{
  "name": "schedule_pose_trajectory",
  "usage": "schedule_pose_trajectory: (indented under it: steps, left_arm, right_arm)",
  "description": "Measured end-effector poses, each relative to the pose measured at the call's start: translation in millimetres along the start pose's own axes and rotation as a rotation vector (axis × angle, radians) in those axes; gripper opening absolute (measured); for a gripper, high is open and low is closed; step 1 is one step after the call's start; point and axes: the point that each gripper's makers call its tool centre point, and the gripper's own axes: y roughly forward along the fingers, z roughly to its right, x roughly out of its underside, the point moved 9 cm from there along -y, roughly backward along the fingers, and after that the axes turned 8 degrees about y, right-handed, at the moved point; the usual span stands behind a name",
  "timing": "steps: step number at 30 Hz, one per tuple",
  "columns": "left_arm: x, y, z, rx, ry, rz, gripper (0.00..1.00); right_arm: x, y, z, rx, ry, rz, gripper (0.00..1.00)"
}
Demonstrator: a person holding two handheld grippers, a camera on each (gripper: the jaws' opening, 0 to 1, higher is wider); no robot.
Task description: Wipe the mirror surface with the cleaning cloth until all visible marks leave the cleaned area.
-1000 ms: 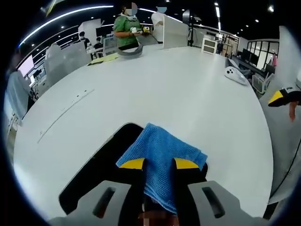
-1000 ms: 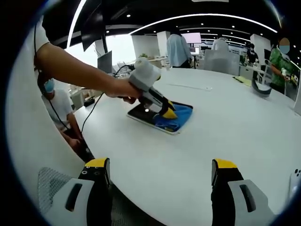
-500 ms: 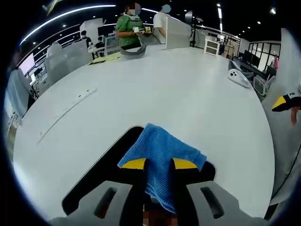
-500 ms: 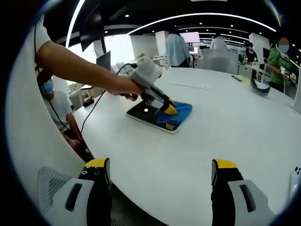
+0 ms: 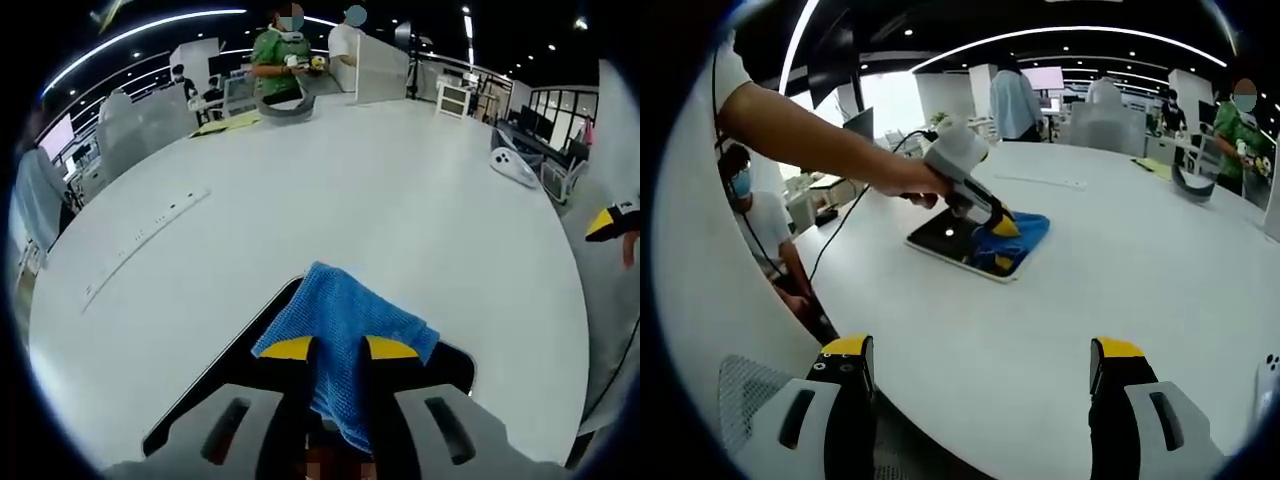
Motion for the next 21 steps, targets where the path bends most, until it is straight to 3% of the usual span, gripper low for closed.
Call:
schedule_pose_trajectory:
  steps: [21]
  left_arm:
    - [-6.3,7,-18.4,-0.003,0.010,-0.006,0.18]
  right_arm:
    - [-1.2,0,3,0.006,0.006,-0.001,0.89]
